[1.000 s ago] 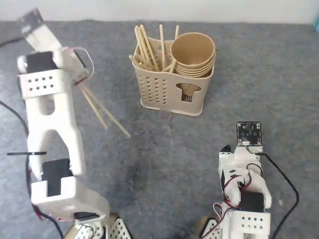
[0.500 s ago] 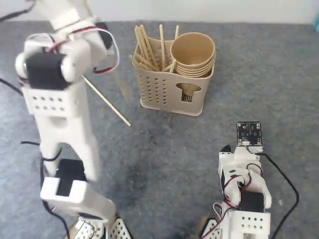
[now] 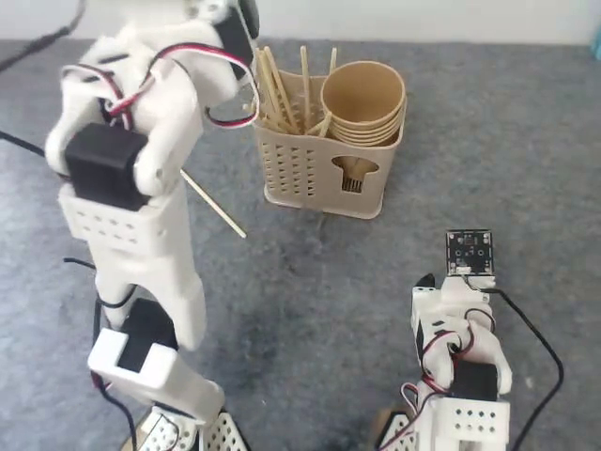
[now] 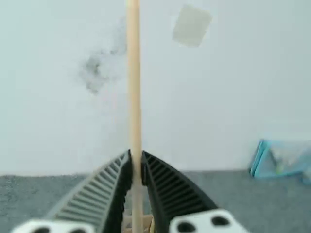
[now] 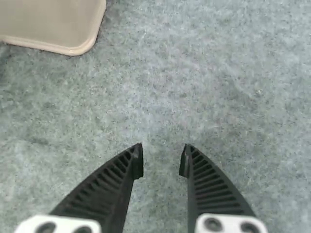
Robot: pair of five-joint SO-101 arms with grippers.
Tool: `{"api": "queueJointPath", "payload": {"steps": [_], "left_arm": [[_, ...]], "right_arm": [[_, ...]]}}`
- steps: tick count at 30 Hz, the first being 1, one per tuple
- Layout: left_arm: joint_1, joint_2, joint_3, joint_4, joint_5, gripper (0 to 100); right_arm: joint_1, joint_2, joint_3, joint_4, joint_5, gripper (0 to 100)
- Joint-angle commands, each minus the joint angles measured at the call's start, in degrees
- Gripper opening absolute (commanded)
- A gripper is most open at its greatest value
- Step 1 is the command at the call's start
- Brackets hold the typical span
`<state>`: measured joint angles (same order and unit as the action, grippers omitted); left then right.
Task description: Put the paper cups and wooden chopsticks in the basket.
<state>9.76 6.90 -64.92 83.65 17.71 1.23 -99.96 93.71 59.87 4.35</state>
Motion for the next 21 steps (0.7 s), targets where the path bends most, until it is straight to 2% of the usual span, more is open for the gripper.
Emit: {"api": "queueJointPath", "payload": {"steps": [1, 5, 9, 11, 16, 21], "left_arm": [[1.49, -1.14, -0.31, 1.85, -4.31, 1], [1.49, -1.14, -8.31, 7.65, -4.66, 1], [1.93, -0.53, -23.34, 16.97, -4.57, 1], [1.41, -0.97, -26.51, 17.05, -4.13, 1], [-4.84, -2.99, -24.92, 17.14, -4.31, 1], [-11.08, -9.67, -12.26, 17.14, -4.31, 1]], "right_arm": [[0.66, 0.22, -0.26, -0.75, 1.05, 13.6], [0.66, 0.22, -0.26, -0.75, 1.05, 13.6], [0.66, 0.22, -0.26, -0.75, 1.05, 13.6], [0.66, 0.22, -0.26, -0.75, 1.05, 13.6], [0.66, 0.22, -0.26, -0.75, 1.05, 13.6], [0.66, 0.22, -0.26, -0.75, 1.05, 13.6]]}}
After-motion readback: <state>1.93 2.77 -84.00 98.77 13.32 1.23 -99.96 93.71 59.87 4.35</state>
